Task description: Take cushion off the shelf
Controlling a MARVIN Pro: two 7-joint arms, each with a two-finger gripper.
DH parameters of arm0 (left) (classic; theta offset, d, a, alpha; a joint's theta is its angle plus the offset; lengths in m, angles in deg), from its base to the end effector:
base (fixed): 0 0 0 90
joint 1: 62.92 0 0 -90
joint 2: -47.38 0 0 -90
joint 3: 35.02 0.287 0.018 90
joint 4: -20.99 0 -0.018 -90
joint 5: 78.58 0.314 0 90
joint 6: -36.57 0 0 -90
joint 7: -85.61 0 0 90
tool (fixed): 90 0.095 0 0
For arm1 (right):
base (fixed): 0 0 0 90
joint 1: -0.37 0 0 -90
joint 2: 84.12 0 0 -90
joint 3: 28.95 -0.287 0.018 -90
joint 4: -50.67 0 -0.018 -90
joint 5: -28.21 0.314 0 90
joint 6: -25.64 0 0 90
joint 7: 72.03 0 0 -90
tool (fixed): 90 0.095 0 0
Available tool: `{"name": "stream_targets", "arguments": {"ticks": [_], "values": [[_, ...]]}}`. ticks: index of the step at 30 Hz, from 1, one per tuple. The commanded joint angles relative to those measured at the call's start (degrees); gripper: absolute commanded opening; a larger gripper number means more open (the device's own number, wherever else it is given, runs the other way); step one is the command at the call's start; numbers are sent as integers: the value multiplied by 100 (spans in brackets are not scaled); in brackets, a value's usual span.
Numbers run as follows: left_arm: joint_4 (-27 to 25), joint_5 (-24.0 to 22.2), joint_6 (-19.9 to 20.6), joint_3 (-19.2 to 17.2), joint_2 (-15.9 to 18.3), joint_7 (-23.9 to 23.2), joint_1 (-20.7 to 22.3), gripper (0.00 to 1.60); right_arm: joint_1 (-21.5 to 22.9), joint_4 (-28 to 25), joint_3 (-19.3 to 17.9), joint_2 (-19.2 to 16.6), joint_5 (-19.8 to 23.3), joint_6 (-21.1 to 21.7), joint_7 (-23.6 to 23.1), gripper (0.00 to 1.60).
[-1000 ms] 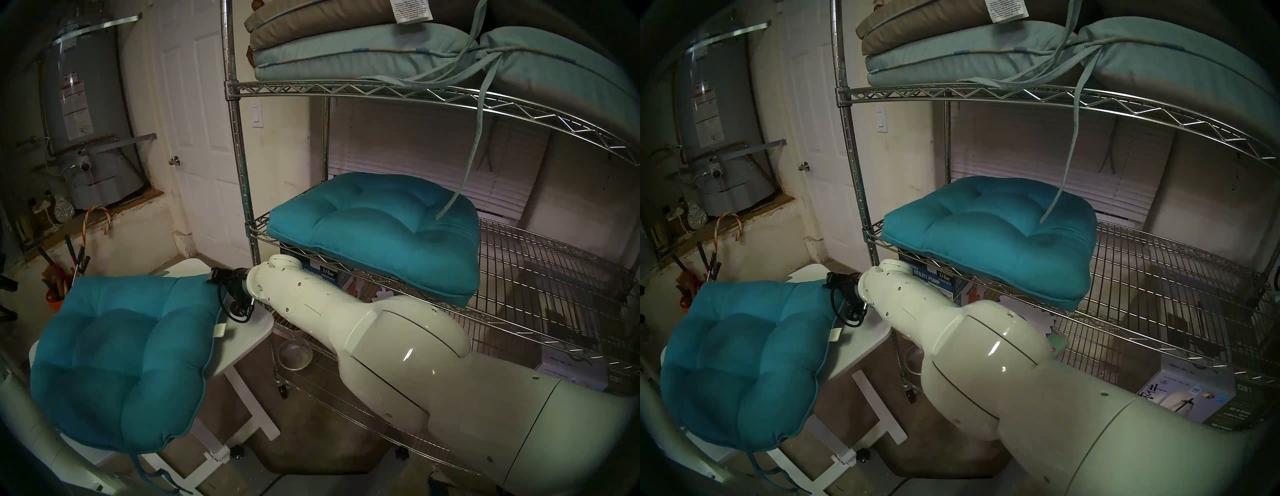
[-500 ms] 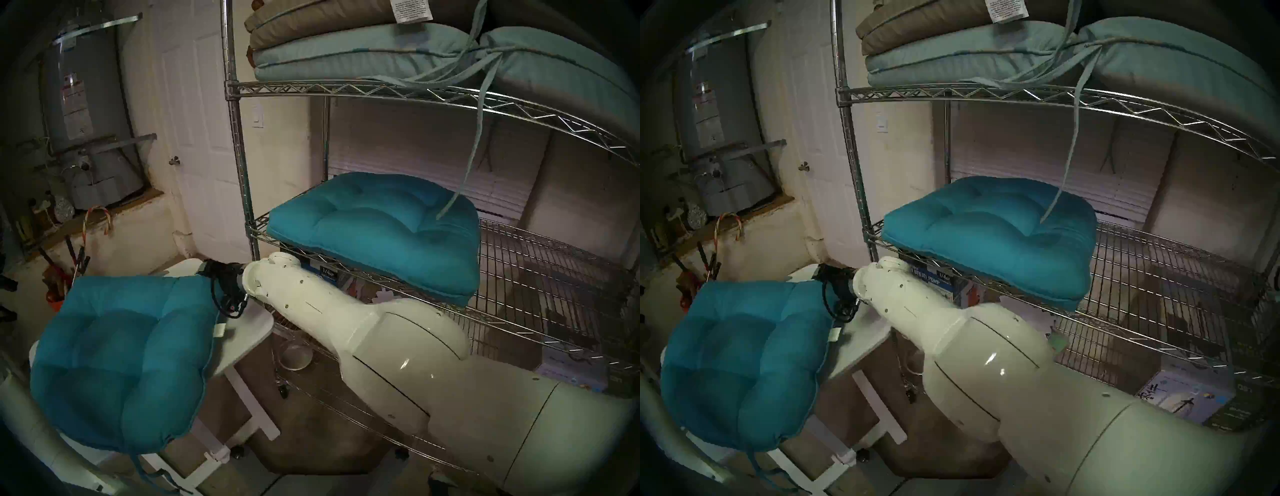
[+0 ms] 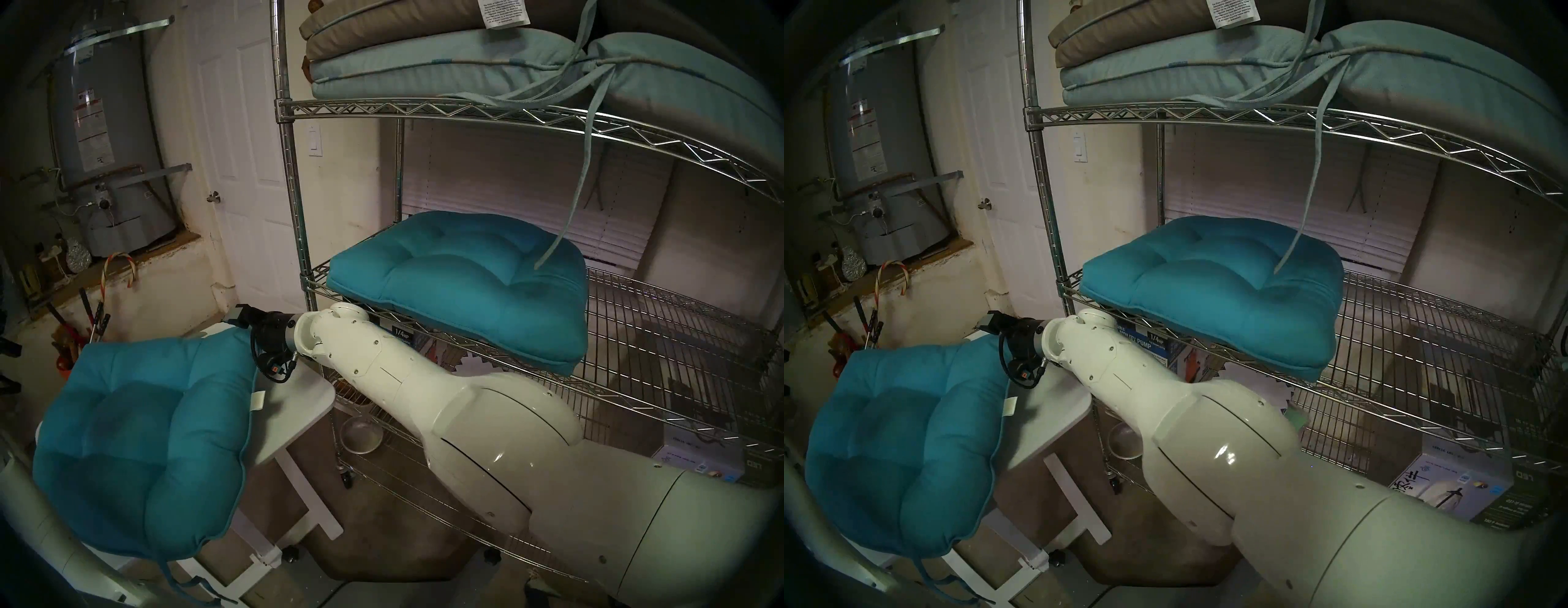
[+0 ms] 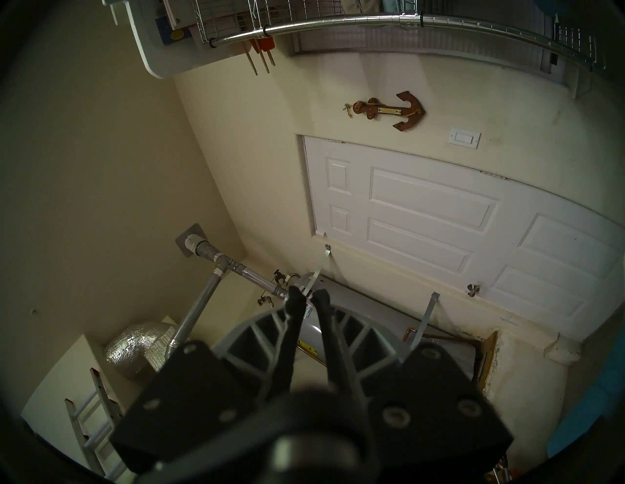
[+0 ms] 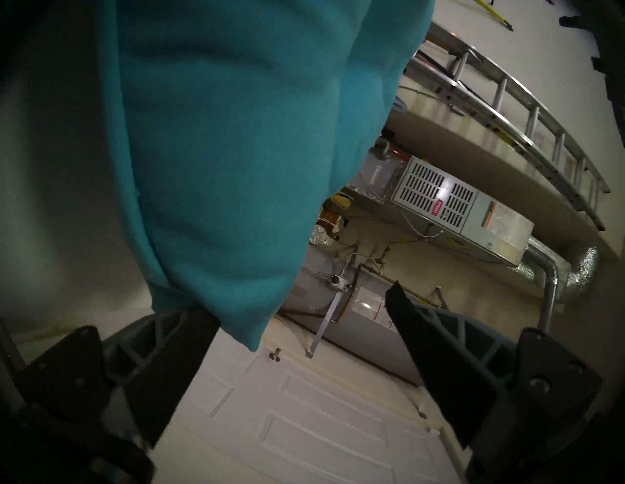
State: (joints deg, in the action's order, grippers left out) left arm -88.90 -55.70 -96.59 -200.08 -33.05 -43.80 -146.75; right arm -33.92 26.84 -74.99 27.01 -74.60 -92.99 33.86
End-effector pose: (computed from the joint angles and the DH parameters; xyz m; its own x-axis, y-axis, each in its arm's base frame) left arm 0.1757 0.3520 -0.0819 0.0230 -0.9692 0.2454 0.5635 -0.1902 -0.8039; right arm 0.5053 0.3797 -0.2327 -0.8693 0.2044 -0.4501 -0.3656 0.3471 0.8636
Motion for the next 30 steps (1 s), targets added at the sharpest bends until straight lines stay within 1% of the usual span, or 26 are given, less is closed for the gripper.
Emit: {"name": "stream_targets", "arguments": {"ticks": [1, 4, 6, 7, 11, 14, 17, 19, 20, 22, 24, 25, 30], "values": [[-86, -9, -11, 6, 69, 36, 0, 68, -218, -640, 14, -320, 3, -123, 225, 160], [-84, -9, -10, 6, 69, 35, 0, 68, -334, -860, -1, -523, -6, -155, 215, 160], [-83, -9, -10, 6, 69, 35, 1, 68, -359, -906, -10, -584, -7, -156, 219, 160], [-82, -9, -10, 6, 69, 35, 1, 68, -423, -1046, -25, -712, -9, -169, 222, 160], [-80, -10, -10, 6, 69, 34, 2, 68, -540, -1324, -51, -914, -1, -224, 273, 160], [-77, -10, -9, 6, 68, 33, 3, 68, -680, -1667, -93, -1066, 33, -291, 330, 160], [-75, -10, -9, 6, 68, 33, 4, 68, -700, -1755, -104, -1099, 40, -323, 370, 160], [-72, -10, -9, 6, 67, 32, 5, 68, -773, -1978, -139, -1175, 68, -381, 433, 160], [-72, -10, -9, 6, 67, 32, 5, 68, -773, -1978, -139, -1175, 68, -381, 433, 160], [-70, -10, -8, 6, 67, 31, 5, 68, -895, -2243, -174, -1279, 93, -438, 474, 160], [-69, -10, -8, 6, 66, 31, 5, 68, -906, -2243, -179, -1288, 97, -454, 496, 160], [-68, -10, -8, 6, 66, 31, 6, 68, -1009, -2462, -213, -1354, 132, -496, 524, 160], [-65, -10, -8, 6, 65, 30, 7, 68, -1207, -2809, -323, -1493, 230, -565, 614, 160]]}}
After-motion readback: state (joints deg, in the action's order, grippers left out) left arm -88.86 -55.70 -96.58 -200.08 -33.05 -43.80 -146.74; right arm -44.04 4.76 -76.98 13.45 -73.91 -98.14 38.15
